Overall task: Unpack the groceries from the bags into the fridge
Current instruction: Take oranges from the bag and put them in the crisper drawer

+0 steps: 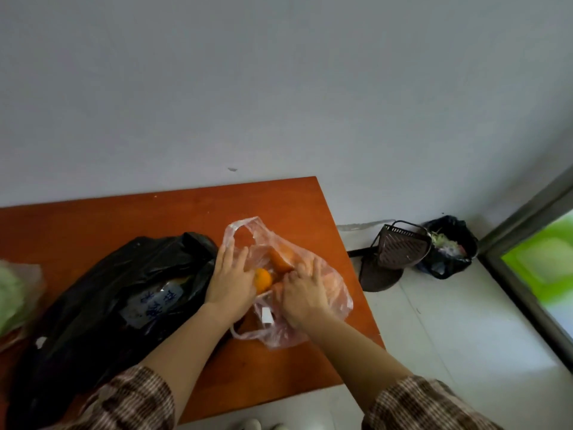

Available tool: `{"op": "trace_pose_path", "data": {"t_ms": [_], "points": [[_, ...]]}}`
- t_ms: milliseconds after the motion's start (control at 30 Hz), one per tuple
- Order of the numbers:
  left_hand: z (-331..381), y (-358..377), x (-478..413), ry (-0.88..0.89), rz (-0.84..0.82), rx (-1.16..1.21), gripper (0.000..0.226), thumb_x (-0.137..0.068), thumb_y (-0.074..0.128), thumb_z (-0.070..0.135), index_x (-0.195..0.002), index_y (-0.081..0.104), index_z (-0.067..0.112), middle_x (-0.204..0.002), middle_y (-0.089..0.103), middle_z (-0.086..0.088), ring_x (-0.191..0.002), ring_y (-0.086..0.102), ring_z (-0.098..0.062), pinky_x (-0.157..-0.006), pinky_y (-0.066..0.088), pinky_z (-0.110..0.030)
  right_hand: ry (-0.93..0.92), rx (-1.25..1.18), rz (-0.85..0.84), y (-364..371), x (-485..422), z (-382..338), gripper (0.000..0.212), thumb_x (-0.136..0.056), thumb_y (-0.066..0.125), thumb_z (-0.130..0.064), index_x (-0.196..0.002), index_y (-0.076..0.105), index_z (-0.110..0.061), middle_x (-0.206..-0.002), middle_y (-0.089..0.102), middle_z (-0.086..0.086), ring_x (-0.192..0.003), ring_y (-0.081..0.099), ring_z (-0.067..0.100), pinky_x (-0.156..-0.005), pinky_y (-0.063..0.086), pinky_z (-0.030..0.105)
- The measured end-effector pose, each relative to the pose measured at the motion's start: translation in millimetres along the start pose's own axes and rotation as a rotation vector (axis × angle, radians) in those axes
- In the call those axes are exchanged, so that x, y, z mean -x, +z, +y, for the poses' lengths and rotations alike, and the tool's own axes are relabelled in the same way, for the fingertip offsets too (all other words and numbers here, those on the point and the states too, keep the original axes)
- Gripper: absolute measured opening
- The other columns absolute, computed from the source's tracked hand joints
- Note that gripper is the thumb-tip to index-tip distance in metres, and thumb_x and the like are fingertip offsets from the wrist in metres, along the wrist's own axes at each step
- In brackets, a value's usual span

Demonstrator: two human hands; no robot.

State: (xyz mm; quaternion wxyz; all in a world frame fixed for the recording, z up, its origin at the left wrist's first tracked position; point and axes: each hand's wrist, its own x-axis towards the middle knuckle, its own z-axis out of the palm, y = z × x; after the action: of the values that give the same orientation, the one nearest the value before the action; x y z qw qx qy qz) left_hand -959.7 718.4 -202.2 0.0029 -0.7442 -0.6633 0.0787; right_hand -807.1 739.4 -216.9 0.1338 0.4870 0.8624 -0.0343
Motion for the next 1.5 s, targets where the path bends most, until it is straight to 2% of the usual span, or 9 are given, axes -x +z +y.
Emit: {"op": "trace_pose_path", "data": {"t_ms": [100,267,433,567,700,833,967,1133,1500], "points": [[-4,1,-9,-0.026,-0.079,-0.024,0.048,-0.099,0.031,0.047,-0.108,0.071,0.022,-0.156,0.024,-0.009,-0.144,-0.009,-0.044,-0.114,-0.015,-0.055,0.104,0.027,-0.027,-9,0,18,0.048,-0.101,0.027,-0.042,-0.098,0.07,-0.02,-0.126,0.059,0.006,-0.135,0.033,0.029,-0.112,0.0,0.062],[-5,6,-19,-0.024,-0.149,0.023,0.058,-0.085,0.058,0.052,-0.134,0.05,0.021,-0.155,0.022,-0.013,-0.141,-0.004,-0.052,-0.113,-0.007,-0.061,0.12,0.08,-0.121,-14,23,55,0.044,-0.086,0.049,-0.046,-0.116,0.063,-0.016,-0.127,0.052,0.006,-0.128,0.034,0.03,-0.111,0.007,0.062],[-2,26,-14,0.011,-0.183,0.002,0.079,-0.079,0.069,0.045,-0.142,0.029,0.018,-0.154,0.014,-0.016,-0.142,-0.002,-0.05,-0.115,0.004,-0.057,0.083,0.102,-0.295,17,49,78,0.097,-0.078,0.062,-0.057,-0.151,0.012,-0.015,-0.155,0.02,0.006,-0.145,0.009,0.034,-0.113,0.002,0.063],[7,22,-9,0.129,-0.069,0.072,0.057,-0.076,0.067,0.027,-0.129,0.046,0.017,-0.15,0.024,-0.017,-0.138,0.022,-0.039,-0.113,0.024,-0.049,0.05,-0.061,-0.138,14,49,74,0.069,-0.082,0.059,-0.038,-0.143,0.033,-0.017,-0.15,0.029,0.004,-0.136,0.022,0.029,-0.106,0.02,0.051],[19,28,-4,0.308,0.146,0.152,0.055,-0.054,0.076,0.017,-0.107,0.065,0.022,-0.122,0.055,-0.018,-0.113,0.053,-0.039,-0.087,0.051,-0.047,0.002,-0.138,0.206,6,42,64,0.028,-0.084,0.05,-0.029,-0.107,0.062,-0.02,-0.117,0.056,0.0,-0.112,0.046,0.027,-0.085,0.032,0.042],[31,42,-12,0.471,0.082,0.228,0.052,-0.067,0.07,0.015,-0.118,0.059,0.02,-0.118,0.058,-0.009,-0.109,0.059,-0.031,-0.089,0.051,-0.039,0.131,-0.415,-0.01,14,31,42,0.043,-0.081,0.036,-0.049,-0.098,0.065,-0.023,-0.109,0.062,0.0,-0.106,0.054,0.023,-0.091,0.042,0.041],[31,43,-29,0.383,-0.194,0.217,0.063,-0.092,0.053,0.015,-0.148,0.027,0.023,-0.149,0.03,-0.008,-0.138,0.025,-0.029,-0.111,0.028,-0.039,0.272,-0.431,-0.148,38,24,32,0.058,-0.076,0.055,-0.06,-0.119,0.054,-0.022,-0.121,0.06,0.002,-0.111,0.057,0.025,-0.089,0.048,0.04],[31,54,-32,0.331,-0.312,0.199,0.074,-0.091,0.056,0.013,-0.15,0.015,0.034,-0.154,0.021,-0.01,-0.138,0.015,-0.036,-0.11,0.027,-0.045,0.343,-0.359,-0.18,50,31,13,0.075,-0.079,0.059,-0.056,-0.141,0.033,-0.02,-0.136,0.052,0.008,-0.127,0.047,0.032,-0.108,0.031,0.05],[13,20,-38,0.127,-0.33,0.732,0.069,-0.069,0.075,0.042,-0.129,0.041,0.041,-0.122,0.049,-0.002,-0.099,0.053,-0.026,-0.079,0.05,-0.039,0.547,-0.986,0.176,16,60,19,0.074,-0.062,0.075,-0.052,-0.126,0.044,-0.03,-0.109,0.052,-0.011,-0.104,0.05,0.013,-0.082,0.05,0.032]]}}
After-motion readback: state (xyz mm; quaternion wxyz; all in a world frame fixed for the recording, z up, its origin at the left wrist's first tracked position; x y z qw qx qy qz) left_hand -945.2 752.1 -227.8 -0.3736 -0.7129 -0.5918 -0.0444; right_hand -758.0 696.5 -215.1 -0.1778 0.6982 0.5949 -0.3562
